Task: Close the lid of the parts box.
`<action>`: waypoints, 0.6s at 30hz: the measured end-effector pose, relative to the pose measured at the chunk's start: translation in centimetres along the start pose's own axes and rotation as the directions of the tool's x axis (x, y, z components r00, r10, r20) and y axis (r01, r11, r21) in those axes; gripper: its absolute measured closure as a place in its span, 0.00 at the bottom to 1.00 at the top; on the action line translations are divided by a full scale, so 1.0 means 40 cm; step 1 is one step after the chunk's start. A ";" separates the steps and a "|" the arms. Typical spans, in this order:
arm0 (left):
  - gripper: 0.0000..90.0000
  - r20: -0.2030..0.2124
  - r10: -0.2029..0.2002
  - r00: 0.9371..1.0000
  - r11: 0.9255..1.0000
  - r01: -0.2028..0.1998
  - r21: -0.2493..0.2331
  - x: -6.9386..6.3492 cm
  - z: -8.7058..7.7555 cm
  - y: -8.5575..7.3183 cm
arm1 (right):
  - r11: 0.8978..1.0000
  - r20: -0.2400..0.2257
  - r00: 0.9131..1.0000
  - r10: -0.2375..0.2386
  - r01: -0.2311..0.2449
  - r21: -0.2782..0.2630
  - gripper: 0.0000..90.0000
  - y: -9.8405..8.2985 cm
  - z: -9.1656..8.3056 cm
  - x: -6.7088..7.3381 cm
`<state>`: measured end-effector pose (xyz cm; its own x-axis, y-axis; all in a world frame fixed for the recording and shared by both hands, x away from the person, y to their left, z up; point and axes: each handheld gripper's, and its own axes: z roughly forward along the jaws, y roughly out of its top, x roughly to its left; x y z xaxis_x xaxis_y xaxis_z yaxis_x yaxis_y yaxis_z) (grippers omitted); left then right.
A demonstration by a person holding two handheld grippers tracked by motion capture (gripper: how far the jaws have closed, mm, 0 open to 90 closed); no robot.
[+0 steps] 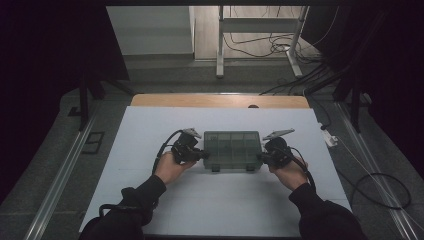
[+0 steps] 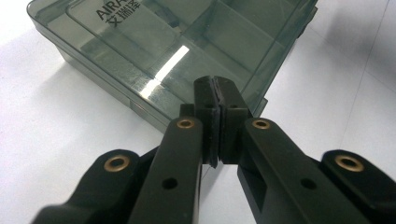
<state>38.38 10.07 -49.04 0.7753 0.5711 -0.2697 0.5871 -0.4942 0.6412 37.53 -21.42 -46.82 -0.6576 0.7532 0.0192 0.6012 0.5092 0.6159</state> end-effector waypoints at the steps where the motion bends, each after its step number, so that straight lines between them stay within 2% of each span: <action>1: 0.98 0.002 -0.001 1.000 1.000 0.001 0.001 0.000 -0.001 0.000 | 1.000 0.006 1.000 -0.006 0.006 -0.001 0.99 0.000 0.001 0.002; 4: 0.95 -0.014 0.009 1.000 1.000 -0.009 0.005 -0.001 -0.006 0.001 | 1.000 0.009 1.000 -0.012 0.012 0.000 0.99 0.001 0.001 0.004; 7: 0.88 -0.030 0.015 0.999 1.000 -0.015 -0.008 -0.001 -0.017 0.000 | 1.000 0.010 1.000 -0.008 0.008 0.001 0.96 0.001 -0.001 0.005; 12: 0.75 -0.038 0.003 0.999 0.999 -0.004 -0.042 0.002 -0.044 0.001 | 1.000 -0.001 1.000 -0.004 0.004 -0.004 0.83 0.001 -0.011 0.012; 18: 0.54 -0.044 -0.003 0.999 0.999 0.001 -0.044 0.001 -0.069 -0.003 | 1.000 -0.002 1.000 -0.001 0.001 -0.030 0.68 0.003 -0.029 0.025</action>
<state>37.69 11.97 -47.16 0.7627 0.6005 -0.2400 0.5769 -0.4640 0.6722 36.43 -21.09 -45.80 -0.6588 0.7520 0.0201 0.5869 0.4971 0.6390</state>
